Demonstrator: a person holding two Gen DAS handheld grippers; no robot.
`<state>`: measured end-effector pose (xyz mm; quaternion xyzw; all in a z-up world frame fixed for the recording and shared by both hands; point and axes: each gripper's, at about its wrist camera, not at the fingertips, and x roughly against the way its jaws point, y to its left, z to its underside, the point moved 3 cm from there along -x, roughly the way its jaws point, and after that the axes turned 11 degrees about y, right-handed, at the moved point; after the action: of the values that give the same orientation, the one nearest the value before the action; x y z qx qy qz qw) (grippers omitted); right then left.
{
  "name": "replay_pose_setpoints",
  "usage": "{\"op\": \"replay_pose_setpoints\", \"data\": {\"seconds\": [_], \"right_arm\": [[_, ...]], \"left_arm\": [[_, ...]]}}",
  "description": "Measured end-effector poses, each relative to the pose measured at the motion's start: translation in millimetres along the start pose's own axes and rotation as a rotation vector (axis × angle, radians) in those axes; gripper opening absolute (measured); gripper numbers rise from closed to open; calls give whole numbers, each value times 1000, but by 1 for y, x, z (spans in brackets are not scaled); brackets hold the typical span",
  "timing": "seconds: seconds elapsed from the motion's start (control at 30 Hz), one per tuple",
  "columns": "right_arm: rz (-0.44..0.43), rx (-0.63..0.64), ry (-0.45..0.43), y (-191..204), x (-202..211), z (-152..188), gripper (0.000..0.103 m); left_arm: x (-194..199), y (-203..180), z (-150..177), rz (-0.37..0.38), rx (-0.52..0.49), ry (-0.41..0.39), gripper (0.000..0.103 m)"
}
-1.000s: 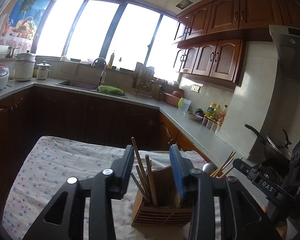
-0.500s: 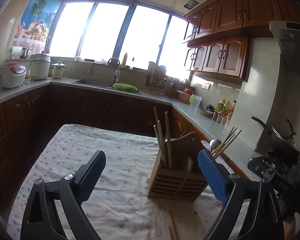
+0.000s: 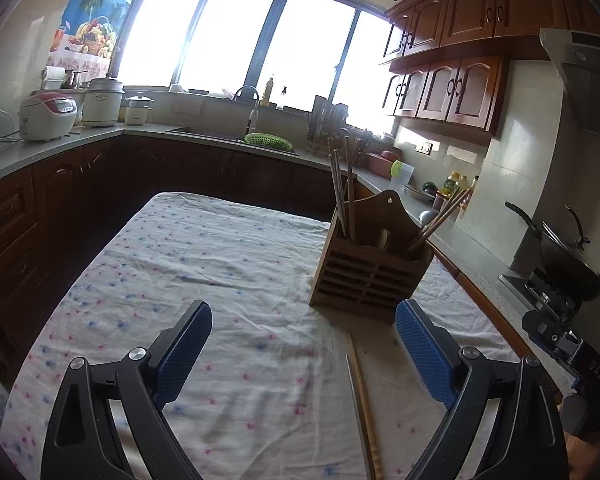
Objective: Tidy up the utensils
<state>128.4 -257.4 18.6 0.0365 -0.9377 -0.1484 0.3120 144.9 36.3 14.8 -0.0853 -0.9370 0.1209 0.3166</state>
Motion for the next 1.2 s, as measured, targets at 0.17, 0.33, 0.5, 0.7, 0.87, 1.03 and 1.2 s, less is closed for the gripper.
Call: {"op": "replay_pose_setpoints", "data": {"seconds": [0.17, 0.33, 0.5, 0.7, 0.87, 1.03, 1.2], "right_arm": [[-12, 74, -31, 18, 24, 15, 95], [28, 141, -198, 33, 68, 13, 103], [126, 235, -285, 39, 81, 35, 103], [114, 223, -204, 31, 64, 60, 103], [114, 213, -194, 27, 63, 70, 103], [118, 200, -197, 24, 65, 75, 103], [117, 189, -195, 21, 68, 82, 103]], "left_arm": [[33, -9, 8, -13, -38, -34, 94], [68, -16, 28, -92, -93, -154, 102], [81, -19, 59, -137, -100, -158, 102], [83, -21, 79, -171, -115, -122, 102], [82, -22, 77, -185, -119, -111, 102], [82, -21, 78, -189, -118, -115, 102], [79, -22, 83, -201, -129, -108, 102]]}}
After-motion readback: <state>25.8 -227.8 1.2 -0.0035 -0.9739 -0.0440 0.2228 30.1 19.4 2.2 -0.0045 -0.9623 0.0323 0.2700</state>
